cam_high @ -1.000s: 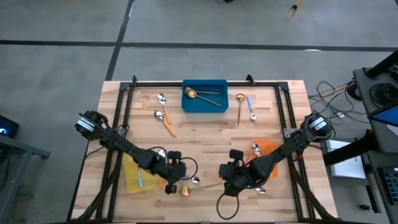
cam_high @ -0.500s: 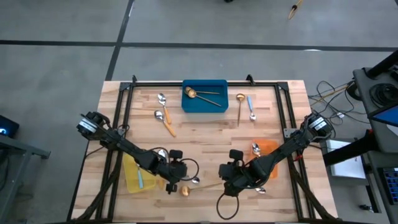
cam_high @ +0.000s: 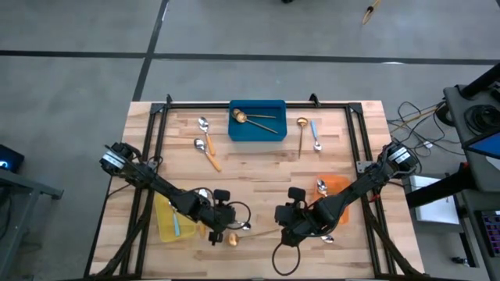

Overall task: Sort silverware by color (type)
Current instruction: Put the blue spoon into the yellow bin

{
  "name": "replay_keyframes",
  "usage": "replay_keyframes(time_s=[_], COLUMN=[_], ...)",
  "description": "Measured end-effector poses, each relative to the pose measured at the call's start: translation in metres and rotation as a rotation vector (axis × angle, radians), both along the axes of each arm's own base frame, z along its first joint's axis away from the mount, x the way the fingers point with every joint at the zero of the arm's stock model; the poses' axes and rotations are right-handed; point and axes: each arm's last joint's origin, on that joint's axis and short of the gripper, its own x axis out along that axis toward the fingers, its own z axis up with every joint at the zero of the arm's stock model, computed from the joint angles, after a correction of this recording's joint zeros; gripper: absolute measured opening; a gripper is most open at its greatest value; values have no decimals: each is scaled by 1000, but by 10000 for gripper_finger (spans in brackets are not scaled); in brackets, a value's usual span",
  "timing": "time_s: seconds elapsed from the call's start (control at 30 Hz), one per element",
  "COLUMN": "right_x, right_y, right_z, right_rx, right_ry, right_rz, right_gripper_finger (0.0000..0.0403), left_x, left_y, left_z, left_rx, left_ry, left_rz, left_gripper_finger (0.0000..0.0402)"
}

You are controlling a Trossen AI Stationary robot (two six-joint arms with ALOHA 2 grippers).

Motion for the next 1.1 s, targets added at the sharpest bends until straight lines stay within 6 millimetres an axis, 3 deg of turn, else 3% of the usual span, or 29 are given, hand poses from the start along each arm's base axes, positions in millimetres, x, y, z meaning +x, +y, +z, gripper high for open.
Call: replay_keyframes(time_s=[0.13,0.4,0.53,0.8,1.1], right_x=[0,2,4,9,11], right_y=[-1,-5,-13,-47,-90], right_z=[0,2,6,31,61], right_rx=[-41,-159,-195,-246,-289], right_ry=[-17,-64,-65,-108,-189], right_rz=[-1,-16,1,-29,-122], right_gripper_finger=[54,54,54,54,54], left_x=[-1,-3,-4,-11,-35], left_y=[0,4,6,10,18], left_z=[0,10,30,68,108], left_rx=[-9,-8,-11,-106,-286], left_ry=[7,-27,-99,-219,-280], left_rz=[15,64,86,167,428], left_gripper_finger=[13,9,8,8,8])
